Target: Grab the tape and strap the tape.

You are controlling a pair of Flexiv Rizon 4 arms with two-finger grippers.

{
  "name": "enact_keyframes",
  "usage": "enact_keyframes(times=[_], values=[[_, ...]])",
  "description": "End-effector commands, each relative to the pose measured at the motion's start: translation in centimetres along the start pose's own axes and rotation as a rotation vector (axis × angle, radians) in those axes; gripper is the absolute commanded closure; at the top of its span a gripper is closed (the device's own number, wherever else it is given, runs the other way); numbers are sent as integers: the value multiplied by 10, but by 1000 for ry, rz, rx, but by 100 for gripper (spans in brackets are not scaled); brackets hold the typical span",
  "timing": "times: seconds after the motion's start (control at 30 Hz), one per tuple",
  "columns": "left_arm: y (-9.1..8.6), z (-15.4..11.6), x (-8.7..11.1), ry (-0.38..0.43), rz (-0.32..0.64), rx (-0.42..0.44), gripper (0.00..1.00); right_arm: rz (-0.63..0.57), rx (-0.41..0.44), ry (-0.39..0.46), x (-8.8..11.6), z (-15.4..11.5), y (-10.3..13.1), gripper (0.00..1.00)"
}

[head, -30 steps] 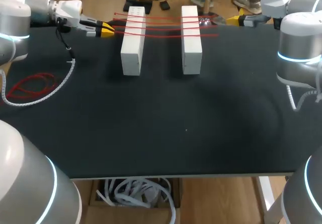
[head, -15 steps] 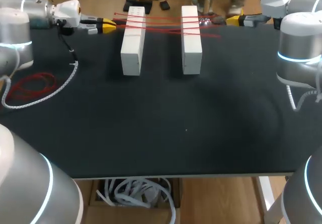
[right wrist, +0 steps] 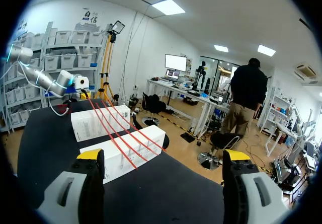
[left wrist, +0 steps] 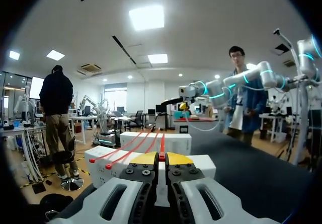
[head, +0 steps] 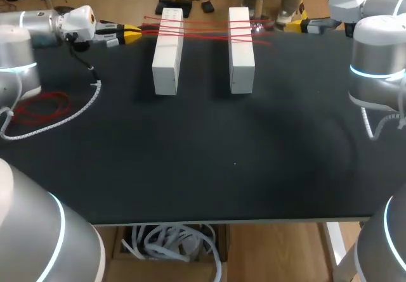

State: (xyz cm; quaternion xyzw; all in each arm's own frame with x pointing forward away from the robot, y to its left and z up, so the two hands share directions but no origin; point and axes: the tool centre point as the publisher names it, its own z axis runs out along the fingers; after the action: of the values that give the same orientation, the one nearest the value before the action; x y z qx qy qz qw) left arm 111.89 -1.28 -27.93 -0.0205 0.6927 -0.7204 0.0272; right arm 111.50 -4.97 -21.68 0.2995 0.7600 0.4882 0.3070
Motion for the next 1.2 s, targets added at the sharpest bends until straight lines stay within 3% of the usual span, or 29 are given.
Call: enact_keyframes(times=[0.03,0.67,0.8,0.9,0.97,1.2], values=[[-7,0,3,-7,0,-18,100,0,1,0,0,0,0,0],[-7,0,3,-7,0,-18,100,0,1,0,0,0,0,0],[-10,3,9,-18,-5,32,100,0,1,0,0,0,0,0],[-15,7,15,-25,-12,146,100,0,1,0,0,0,0,0],[-23,11,22,-26,-15,227,100,0,1,0,0,0,0,0],[-55,13,37,-16,19,321,100,0,1,0,0,0,0,0]])
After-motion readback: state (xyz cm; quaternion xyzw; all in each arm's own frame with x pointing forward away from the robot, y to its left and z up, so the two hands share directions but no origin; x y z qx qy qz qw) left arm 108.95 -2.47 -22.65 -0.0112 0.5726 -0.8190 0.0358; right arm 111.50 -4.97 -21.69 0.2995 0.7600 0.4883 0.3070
